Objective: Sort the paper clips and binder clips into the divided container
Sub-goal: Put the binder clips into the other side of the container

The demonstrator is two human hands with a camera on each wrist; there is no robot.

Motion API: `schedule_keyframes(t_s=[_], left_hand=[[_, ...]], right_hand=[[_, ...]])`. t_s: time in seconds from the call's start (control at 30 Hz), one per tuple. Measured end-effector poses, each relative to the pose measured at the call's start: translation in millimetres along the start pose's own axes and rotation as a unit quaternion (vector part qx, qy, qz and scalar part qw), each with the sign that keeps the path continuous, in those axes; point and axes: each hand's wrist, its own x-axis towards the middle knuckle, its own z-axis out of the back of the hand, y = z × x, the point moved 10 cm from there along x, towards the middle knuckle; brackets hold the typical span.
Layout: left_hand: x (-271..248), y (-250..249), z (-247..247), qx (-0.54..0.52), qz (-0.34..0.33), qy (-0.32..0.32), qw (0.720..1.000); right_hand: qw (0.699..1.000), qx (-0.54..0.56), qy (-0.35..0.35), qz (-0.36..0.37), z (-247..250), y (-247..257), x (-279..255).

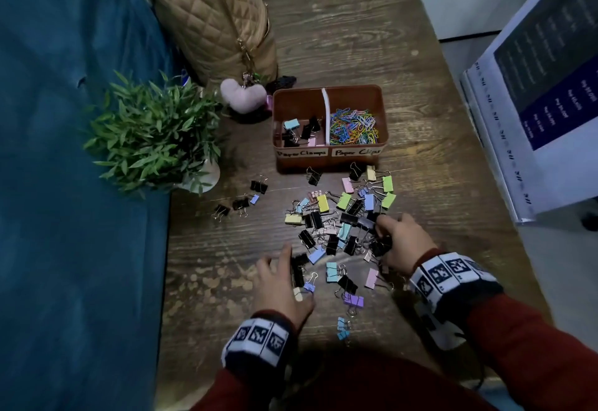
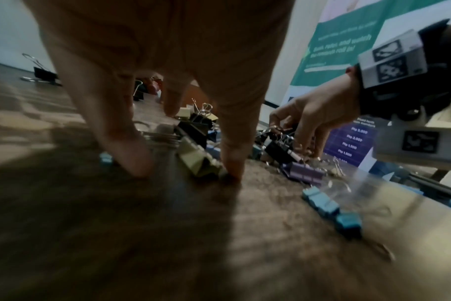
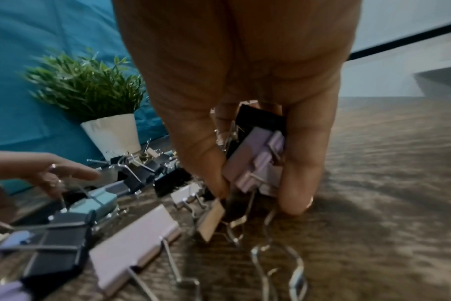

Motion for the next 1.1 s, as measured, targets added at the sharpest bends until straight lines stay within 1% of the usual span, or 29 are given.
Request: schedule_keyframes(t_s=[0.1,0.17,0.23,0.27,0.33,0.4,0.47,0.57,0.67,0.7,0.77,0.83,0.87,0.9,0.93,0.97,1.0,1.03,1.07,1.1], left_hand=[[11.6,-18.1,1.5,-0.002,-0.003,0.009,1.0],[17.8,-30.8,3.8,0.013,-0.012,0.003,1.0],[20.9,-40.0,7.3,0.028,-0.024,-0.01,0.999],[21.1,-42.1,8.5,0.026,-0.029,-0.015,0.999],[19.3,-44.1,10.5,0.015,-0.041,-0.023,0.999],[16.0,-45.3,11.3,0.012,-0.057,-0.029,0.998],[14.1,-45.3,10.3,0.014,-0.066,-0.024,0.997],[16.0,-43.6,8.2,0.024,-0.069,-0.02,0.997],[18.4,-42.8,6.0,0.036,-0.07,-0.008,0.997],[19.2,-42.8,5.3,0.032,-0.073,-0.004,0.997],[21.9,-41.4,5.8,0.008,-0.077,0.001,0.997],[24.9,-39.3,11.2,-0.031,-0.077,-0.004,0.997],[27.1,-36.9,14.2,-0.057,-0.071,-0.004,0.996],[29.6,-34.7,17.1,-0.086,-0.066,-0.005,0.994],[32.0,-32.5,19.7,-0.109,-0.058,-0.004,0.992],[34.5,-29.3,21.0,-0.131,-0.049,-0.001,0.99],[36.3,-25.0,21.6,-0.157,-0.032,0.007,0.987],[37.9,-21.9,22.8,-0.189,-0.018,0.015,0.982],[38.5,-21.1,25.4,-0.221,-0.008,0.021,0.975],[39.1,-22.6,30.0,-0.249,-0.009,0.02,0.968]], right_hand=[[0.999,0.038,0.013,0.001,3.6,-1.1,-2.8],[0.992,0.125,0.029,-0.009,9.9,-0.5,-2.7],[0.975,0.222,0.029,0.01,31.2,16.9,-2.7],[0.966,0.258,0.011,0.028,48.6,30.3,0.8],[0.953,0.291,-0.026,0.084,89.6,69.3,9.6],[0.933,0.328,-0.069,0.134,129.8,111.3,19.3],[0.917,0.353,-0.11,0.151,156.4,140.7,33.5],[0.909,0.375,-0.109,0.146,163.8,161.6,53.8],[0.908,0.385,-0.071,0.147,152.4,160.1,64.0],[0.908,0.383,-0.072,0.153,150.6,154.8,64.7],[0.898,0.387,-0.111,0.175,154.7,137.3,62.9],[0.897,0.369,-0.158,0.187,156.0,111.8,52.2],[0.906,0.341,-0.166,0.187,149.3,97.6,44.9],[0.924,0.293,-0.16,0.184,135.9,83.2,36.3],[0.949,0.226,-0.136,0.172,116.0,68.2,26.1],[0.974,0.145,-0.091,0.152,88.1,52.4,16.1],[0.989,0.065,-0.027,0.129,56.0,38.0,5.0],[0.994,-0.003,0.032,0.109,25.8,25.6,-5.3],[0.991,-0.057,0.071,0.098,2.0,17.4,-12.0],[0.987,-0.096,0.087,0.097,-14.2,14.8,-14.5]])
